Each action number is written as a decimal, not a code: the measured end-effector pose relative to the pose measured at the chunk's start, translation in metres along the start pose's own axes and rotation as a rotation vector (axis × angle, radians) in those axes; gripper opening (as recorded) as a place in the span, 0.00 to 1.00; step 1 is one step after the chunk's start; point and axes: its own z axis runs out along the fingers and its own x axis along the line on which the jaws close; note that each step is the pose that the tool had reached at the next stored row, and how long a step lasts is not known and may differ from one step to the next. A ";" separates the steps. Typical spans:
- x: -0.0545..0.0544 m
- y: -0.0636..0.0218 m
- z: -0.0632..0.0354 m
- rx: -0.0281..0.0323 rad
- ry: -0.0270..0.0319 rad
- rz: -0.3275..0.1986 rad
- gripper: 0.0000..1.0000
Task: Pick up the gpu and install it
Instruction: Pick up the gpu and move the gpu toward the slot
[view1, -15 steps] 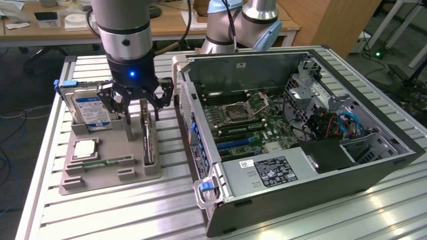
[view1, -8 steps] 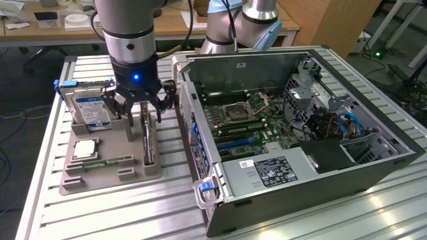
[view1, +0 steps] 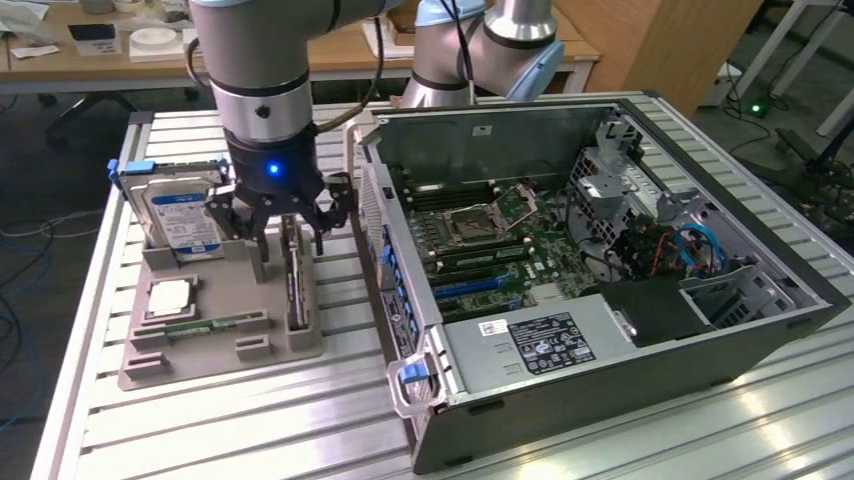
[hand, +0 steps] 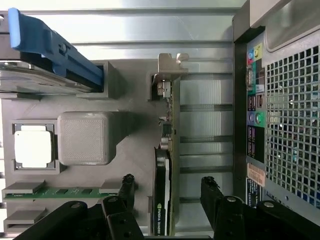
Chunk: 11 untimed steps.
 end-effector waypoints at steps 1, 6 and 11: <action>0.000 -0.0001 0.0018 0.0001 0.0001 0.000 0.65; 0.002 -0.0003 0.0103 0.0000 0.0001 0.002 0.65; 0.002 -0.0008 0.0194 0.0002 -0.0001 0.014 0.65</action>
